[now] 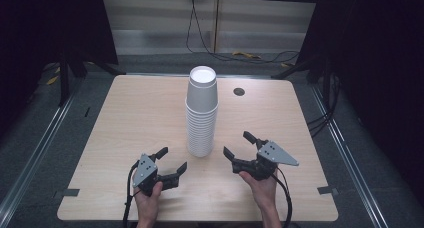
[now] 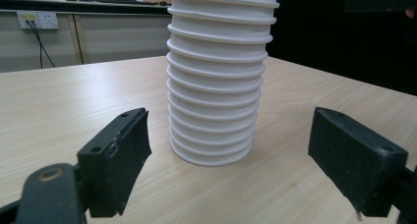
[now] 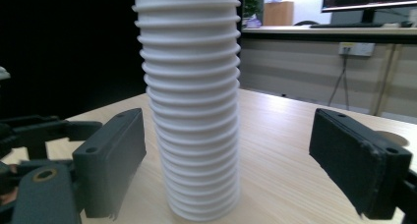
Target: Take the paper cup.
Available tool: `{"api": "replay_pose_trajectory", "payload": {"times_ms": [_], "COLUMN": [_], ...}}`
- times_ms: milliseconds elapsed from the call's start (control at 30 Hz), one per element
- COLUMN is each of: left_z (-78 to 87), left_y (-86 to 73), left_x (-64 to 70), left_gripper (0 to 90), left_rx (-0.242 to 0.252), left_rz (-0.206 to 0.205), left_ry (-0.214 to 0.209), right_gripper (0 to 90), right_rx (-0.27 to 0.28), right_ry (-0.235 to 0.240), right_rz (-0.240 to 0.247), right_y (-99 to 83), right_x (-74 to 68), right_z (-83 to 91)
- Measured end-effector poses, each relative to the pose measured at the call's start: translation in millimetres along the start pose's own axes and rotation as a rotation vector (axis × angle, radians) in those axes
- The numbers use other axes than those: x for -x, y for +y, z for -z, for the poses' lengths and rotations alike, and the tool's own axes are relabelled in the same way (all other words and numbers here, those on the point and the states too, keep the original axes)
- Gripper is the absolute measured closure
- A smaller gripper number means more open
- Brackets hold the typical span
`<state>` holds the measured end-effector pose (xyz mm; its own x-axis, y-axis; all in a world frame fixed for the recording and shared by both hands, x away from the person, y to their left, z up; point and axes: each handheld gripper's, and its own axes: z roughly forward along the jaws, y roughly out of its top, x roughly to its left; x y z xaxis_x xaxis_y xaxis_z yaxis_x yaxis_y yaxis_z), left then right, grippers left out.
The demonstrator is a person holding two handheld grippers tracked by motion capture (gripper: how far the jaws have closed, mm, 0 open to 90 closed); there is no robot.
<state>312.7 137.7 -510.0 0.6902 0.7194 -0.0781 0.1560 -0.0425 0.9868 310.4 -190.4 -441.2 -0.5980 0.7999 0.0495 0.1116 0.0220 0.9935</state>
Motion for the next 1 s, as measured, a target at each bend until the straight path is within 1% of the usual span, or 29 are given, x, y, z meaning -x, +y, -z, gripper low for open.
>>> {"api": "replay_pose_trajectory", "payload": {"times_ms": [67, 100, 133, 167, 267, 300, 333, 367, 400, 433, 467, 500, 567, 600, 633, 667, 700, 733, 767, 800, 867, 900, 1000], "left_z": [0.3, 0.3, 0.1, 0.1, 0.1, 0.2, 0.2, 0.3, 0.3, 0.3, 0.3, 0.3, 0.3, 0.4, 0.4, 0.4, 0.3, 0.3, 0.4, 0.4, 0.7, 0.5, 0.5], "left_y": [0.1, 0.1, 0.0, 0.1, 0.1, 0.0, 0.0, -0.1, -0.1, -0.1, -0.1, -0.1, -0.1, -0.1, -0.1, -0.1, -0.2, -0.2, -0.2, -0.2, -0.1, -0.2, -0.4], "left_x": [-0.1, -0.1, 0.2, 0.3, 0.1, 0.2, 0.2, 0.1, 0.1, 0.1, 0.1, 0.2, 0.2, 0.2, 0.0, 0.0, 0.2, 0.2, 0.2, 0.1, -0.1, 0.0, 0.4], "left_gripper": [15.8, 15.8, 15.8, 15.8, 15.8, 15.8, 15.8, 15.8, 15.8, 15.8, 15.8, 15.8, 15.8, 15.8, 15.8, 15.8, 15.8, 15.8, 15.8, 15.8, 15.8, 15.8, 15.8], "left_rx": [-0.002, -0.002, 0.000, 0.000, 0.000, 0.002, 0.002, 0.003, 0.003, 0.003, 0.003, 0.003, 0.003, 0.004, 0.004, 0.004, 0.006, 0.006, 0.006, 0.006, 0.004, 0.005, 0.009], "left_rz": [-0.008, -0.008, -0.005, -0.005, -0.004, -0.006, -0.006, -0.005, -0.005, -0.004, -0.004, -0.004, -0.004, -0.004, -0.004, -0.004, 0.001, 0.001, -0.002, -0.002, -0.005, 0.000, 0.012], "left_ry": [0.001, 0.001, 0.001, 0.001, 0.000, -0.002, -0.002, -0.002, -0.002, -0.002, -0.002, -0.001, -0.001, -0.001, -0.001, -0.001, -0.003, -0.003, -0.001, -0.001, -0.002, -0.004, -0.004], "right_gripper": [13.9, 13.9, 14.1, 15.0, 15.0, 14.9, 14.9, 14.8, 14.8, 14.8, 14.8, 14.9, 14.9, 15.3, 15.8, 15.8, 16.1, 16.1, 17.2, 17.2, 17.2, 17.1, 17.1], "right_rx": [-0.004, -0.004, 0.002, -0.001, -0.008, -0.010, -0.010, -0.008, -0.008, 0.003, 0.003, 0.001, 0.001, -0.015, -0.017, -0.017, -0.013, -0.013, -0.006, -0.006, 0.000, 0.002, -0.009], "right_ry": [0.032, 0.032, 0.043, 0.074, 0.088, 0.108, 0.108, 0.134, 0.134, 0.144, 0.144, 0.163, 0.169, 0.188, 0.199, 0.199, 0.201, 0.201, 0.212, 0.212, 0.221, 0.232, 0.243], "right_rz": [-0.008, -0.008, -0.008, -0.004, 0.005, -0.003, -0.003, -0.009, -0.009, 0.001, 0.001, -0.008, -0.002, -0.005, -0.002, -0.002, 0.008, 0.008, 0.011, 0.011, 0.020, 0.024, 0.024], "right_y": [11.3, 11.3, 15.3, 23.6, 32.2, 40.8, 40.8, 49.5, 49.5, 57.4, 57.4, 64.7, 68.1, 75.3, 78.7, 78.7, 85.4, 85.4, 91.7, 91.7, 98.0, 103.5, 108.1], "right_x": [-0.5, -0.5, -0.6, -0.9, -1.9, -2.3, -2.3, -1.2, -1.2, -0.8, -0.8, 0.3, 1.1, 2.3, 3.3, 3.3, 4.0, 4.0, 5.0, 5.0, 5.5, 5.3, 4.8], "right_z": [-4.1, -4.1, -5.4, -8.4, -11.3, -13.5, -13.5, -16.1, -16.1, -18.2, -18.2, -20.6, -22.3, -25.2, -26.9, -26.9, -30.1, -30.1, -32.9, -32.9, -35.9, -39.0, -42.1]}}
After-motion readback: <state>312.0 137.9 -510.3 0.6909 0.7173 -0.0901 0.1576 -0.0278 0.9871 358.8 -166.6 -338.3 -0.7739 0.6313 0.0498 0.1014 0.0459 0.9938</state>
